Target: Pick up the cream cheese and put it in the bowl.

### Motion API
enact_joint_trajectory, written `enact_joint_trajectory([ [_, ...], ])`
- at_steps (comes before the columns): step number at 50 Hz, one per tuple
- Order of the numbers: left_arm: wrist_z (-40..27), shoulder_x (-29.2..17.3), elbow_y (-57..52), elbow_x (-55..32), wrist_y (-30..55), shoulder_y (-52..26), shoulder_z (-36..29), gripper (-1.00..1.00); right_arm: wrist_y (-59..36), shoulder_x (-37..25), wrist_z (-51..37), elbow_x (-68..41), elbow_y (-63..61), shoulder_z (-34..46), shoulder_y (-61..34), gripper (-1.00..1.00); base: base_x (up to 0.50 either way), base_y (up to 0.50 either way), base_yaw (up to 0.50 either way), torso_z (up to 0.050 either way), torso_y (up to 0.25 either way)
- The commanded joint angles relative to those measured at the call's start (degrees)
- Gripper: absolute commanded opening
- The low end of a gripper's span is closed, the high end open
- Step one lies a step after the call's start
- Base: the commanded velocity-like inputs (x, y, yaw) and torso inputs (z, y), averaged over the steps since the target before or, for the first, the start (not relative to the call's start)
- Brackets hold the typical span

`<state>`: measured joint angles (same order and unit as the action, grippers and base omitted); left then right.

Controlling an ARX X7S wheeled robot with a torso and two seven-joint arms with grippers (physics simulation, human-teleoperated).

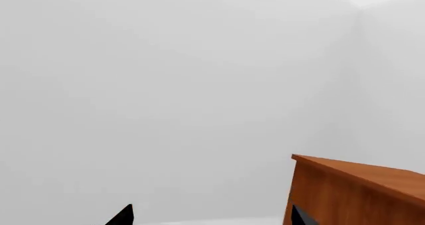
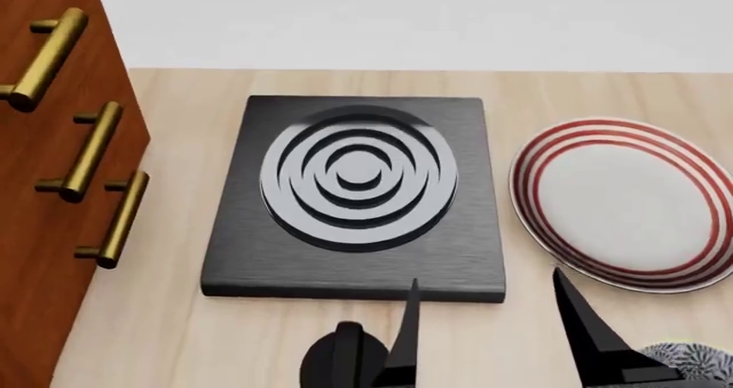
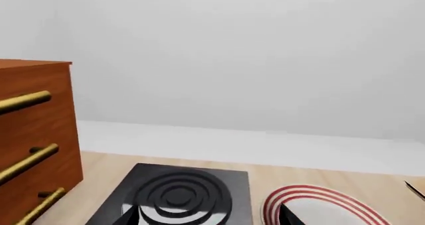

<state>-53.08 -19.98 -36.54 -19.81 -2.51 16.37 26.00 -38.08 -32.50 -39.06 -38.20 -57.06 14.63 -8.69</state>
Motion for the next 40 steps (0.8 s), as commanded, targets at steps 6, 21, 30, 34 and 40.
enact_joint_trajectory([
  [6,-0.3,0.0,-0.4,0.5,0.2,0.0,-0.1,1.00,1.4,-1.1,-0.7,-0.9,1.0,1.1,0.0,1.00,0.00,0.00,0.00,0.000,-0.212],
  [21,0.3,-0.1,-0.1,-0.4,-0.3,0.1,-0.2,1.00,1.4,-1.6,-1.0,-1.4,1.2,1.6,-0.2,1.00,0.00,0.00,0.00,0.000,-0.186],
  [30,0.5,-0.1,0.0,-0.6,-0.6,0.1,-0.2,1.00,-2.2,-2.1,-3.2,-4.1,-0.4,2.2,-2.5,1.00,0.00,0.00,0.00,0.000,0.000],
  [34,0.7,-0.2,0.0,-0.8,-0.7,0.1,-0.3,1.00,-7.3,-2.8,-5.6,-7.8,-1.0,2.4,-5.6,1.00,0.00,0.00,0.00,0.000,0.000],
  [40,0.7,-0.1,0.1,-0.8,-0.8,0.1,-0.3,1.00,-11.6,-4.1,-9.4,-19.5,-1.5,-0.5,-9.0,1.00,0.00,0.00,0.00,0.000,0.000],
])
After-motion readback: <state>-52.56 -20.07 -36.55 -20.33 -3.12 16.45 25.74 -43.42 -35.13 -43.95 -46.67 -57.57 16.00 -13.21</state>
